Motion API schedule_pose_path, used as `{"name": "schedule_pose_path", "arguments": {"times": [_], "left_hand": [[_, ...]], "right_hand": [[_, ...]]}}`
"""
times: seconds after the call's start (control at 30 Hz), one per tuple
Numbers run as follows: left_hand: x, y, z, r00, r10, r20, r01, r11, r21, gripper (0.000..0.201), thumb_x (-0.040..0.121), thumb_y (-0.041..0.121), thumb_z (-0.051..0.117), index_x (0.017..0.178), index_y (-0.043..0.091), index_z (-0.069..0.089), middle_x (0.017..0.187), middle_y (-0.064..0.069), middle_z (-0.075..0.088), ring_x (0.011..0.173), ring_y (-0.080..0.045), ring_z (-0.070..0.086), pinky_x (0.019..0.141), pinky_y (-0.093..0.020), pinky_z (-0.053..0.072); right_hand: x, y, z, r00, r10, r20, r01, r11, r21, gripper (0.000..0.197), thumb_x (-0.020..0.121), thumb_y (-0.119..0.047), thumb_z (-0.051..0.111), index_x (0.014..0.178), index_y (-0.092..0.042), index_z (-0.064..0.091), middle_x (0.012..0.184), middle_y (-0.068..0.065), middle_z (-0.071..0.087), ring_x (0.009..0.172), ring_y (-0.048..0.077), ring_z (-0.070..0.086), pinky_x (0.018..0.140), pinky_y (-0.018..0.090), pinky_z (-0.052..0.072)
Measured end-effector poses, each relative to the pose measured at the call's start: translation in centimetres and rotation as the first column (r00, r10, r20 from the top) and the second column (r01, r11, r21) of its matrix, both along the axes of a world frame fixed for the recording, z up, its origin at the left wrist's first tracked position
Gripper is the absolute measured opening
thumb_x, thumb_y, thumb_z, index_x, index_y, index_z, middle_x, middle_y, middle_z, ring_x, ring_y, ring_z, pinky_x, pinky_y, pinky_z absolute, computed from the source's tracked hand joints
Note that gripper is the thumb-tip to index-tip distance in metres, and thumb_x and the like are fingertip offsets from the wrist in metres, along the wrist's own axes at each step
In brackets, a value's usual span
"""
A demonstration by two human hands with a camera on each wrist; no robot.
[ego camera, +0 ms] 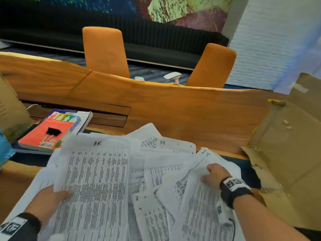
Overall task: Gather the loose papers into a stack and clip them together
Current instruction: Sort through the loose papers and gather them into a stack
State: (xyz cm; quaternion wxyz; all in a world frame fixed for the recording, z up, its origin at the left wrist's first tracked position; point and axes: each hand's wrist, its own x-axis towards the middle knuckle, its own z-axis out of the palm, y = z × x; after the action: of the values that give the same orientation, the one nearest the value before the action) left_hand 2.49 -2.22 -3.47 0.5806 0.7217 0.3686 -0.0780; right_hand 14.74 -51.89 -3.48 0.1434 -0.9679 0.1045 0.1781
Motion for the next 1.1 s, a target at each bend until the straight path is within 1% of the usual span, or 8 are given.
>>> {"name": "schedule_pose_path", "arguments": {"times": [0.23, 0.43, 0.6, 0.73, 0.8, 0.9, 1.0, 1.1], "left_hand": [[-0.5, 2.5, -3.0, 0.996, 0.086, -0.008, -0.086, 0.996, -0.013, 0.017, 0.083, 0.002, 0.067, 0.099, 0.004, 0.071, 0.097, -0.019, 0.074, 0.095, -0.042, 0.067, 0.097, -0.062, 0.045], [-0.7, 2.8, -3.1, 0.992, 0.123, 0.009, -0.122, 0.992, -0.031, 0.016, 0.084, 0.003, 0.067, 0.099, 0.002, 0.069, 0.096, -0.021, 0.073, 0.093, -0.043, 0.067, 0.096, -0.062, 0.046], [-0.6, 2.2, -1.3, 0.995, 0.087, 0.049, -0.087, 0.996, -0.004, 0.013, 0.089, 0.001, 0.061, 0.101, 0.005, 0.066, 0.097, -0.019, 0.069, 0.092, -0.039, 0.064, 0.093, -0.055, 0.047], [-0.7, 1.9, -0.3, 0.997, 0.061, 0.04, -0.061, 0.998, 0.005, 0.017, 0.09, 0.002, 0.06, 0.107, 0.007, 0.063, 0.093, -0.015, 0.067, 0.086, -0.034, 0.063, 0.093, -0.055, 0.047], [-0.7, 1.7, 0.1, 0.998, 0.043, 0.04, -0.044, 0.999, 0.014, 0.016, 0.091, 0.002, 0.059, 0.106, 0.007, 0.061, 0.092, -0.015, 0.066, 0.082, -0.033, 0.062, 0.09, -0.051, 0.047], [-0.7, 1.5, 0.5, 0.999, 0.02, 0.037, -0.02, 1.0, 0.018, 0.014, 0.093, 0.005, 0.058, 0.106, 0.009, 0.061, 0.095, -0.016, 0.065, 0.081, -0.032, 0.061, 0.087, -0.05, 0.046], [-0.5, 1.6, 0.5, 0.999, 0.014, 0.04, -0.015, 1.0, 0.014, 0.021, 0.092, 0.004, 0.058, 0.113, 0.005, 0.061, 0.1, -0.018, 0.065, 0.084, -0.033, 0.061, 0.087, -0.049, 0.046], [-0.5, 1.9, 0.1, 0.999, 0.012, 0.034, -0.012, 1.0, 0.0, 0.024, 0.091, 0.003, 0.06, 0.114, 0.002, 0.063, 0.104, -0.021, 0.068, 0.091, -0.038, 0.064, 0.096, -0.056, 0.046]], "right_hand": [[2.5, -3.6, -0.8, 0.99, -0.134, -0.036, 0.129, 0.983, -0.134, 0.046, 0.087, -0.036, 0.068, 0.127, -0.014, 0.06, 0.125, 0.004, 0.063, 0.113, 0.022, 0.06, 0.09, 0.026, 0.044], [2.8, -2.4, -0.6, 0.978, -0.16, 0.135, 0.155, 0.987, 0.043, 0.02, 0.086, -0.018, 0.065, 0.099, -0.025, 0.052, 0.101, 0.003, 0.063, 0.086, 0.026, 0.061, 0.078, 0.038, 0.053], [1.3, -1.0, 6.0, 0.984, 0.149, -0.093, -0.147, 0.989, 0.029, 0.045, 0.092, -0.028, 0.069, 0.134, -0.013, 0.057, 0.129, 0.004, 0.06, 0.122, 0.024, 0.055, 0.095, 0.026, 0.04], [-1.1, 0.6, 11.4, 0.939, 0.285, -0.192, -0.295, 0.955, -0.019, 0.016, 0.091, -0.036, 0.065, 0.099, -0.05, 0.067, 0.12, -0.019, 0.062, 0.109, 0.008, 0.059, 0.097, 0.031, 0.043], [-1.9, 1.8, 12.2, 0.908, 0.34, -0.245, -0.376, 0.92, -0.115, 0.033, 0.092, -0.036, 0.061, 0.123, -0.048, 0.061, 0.132, -0.017, 0.057, 0.12, 0.009, 0.055, 0.104, 0.033, 0.043], [-2.5, 4.4, 10.7, 0.85, 0.389, -0.355, -0.492, 0.827, -0.272, 0.044, 0.098, -0.02, 0.052, 0.142, -0.019, 0.05, 0.141, -0.004, 0.054, 0.129, 0.017, 0.051, 0.105, 0.03, 0.041], [-2.6, 5.9, 6.5, 0.854, 0.411, -0.319, -0.496, 0.829, -0.26, 0.032, 0.095, -0.011, 0.047, 0.122, -0.018, 0.063, 0.111, -0.005, 0.061, 0.112, 0.022, 0.058, 0.094, 0.031, 0.047], [-2.3, 6.3, 2.3, 0.93, 0.331, -0.162, -0.362, 0.902, -0.235, 0.03, 0.091, -0.013, 0.047, 0.116, -0.022, 0.06, 0.125, 0.0, 0.056, 0.113, 0.025, 0.057, 0.097, 0.039, 0.048]]}}
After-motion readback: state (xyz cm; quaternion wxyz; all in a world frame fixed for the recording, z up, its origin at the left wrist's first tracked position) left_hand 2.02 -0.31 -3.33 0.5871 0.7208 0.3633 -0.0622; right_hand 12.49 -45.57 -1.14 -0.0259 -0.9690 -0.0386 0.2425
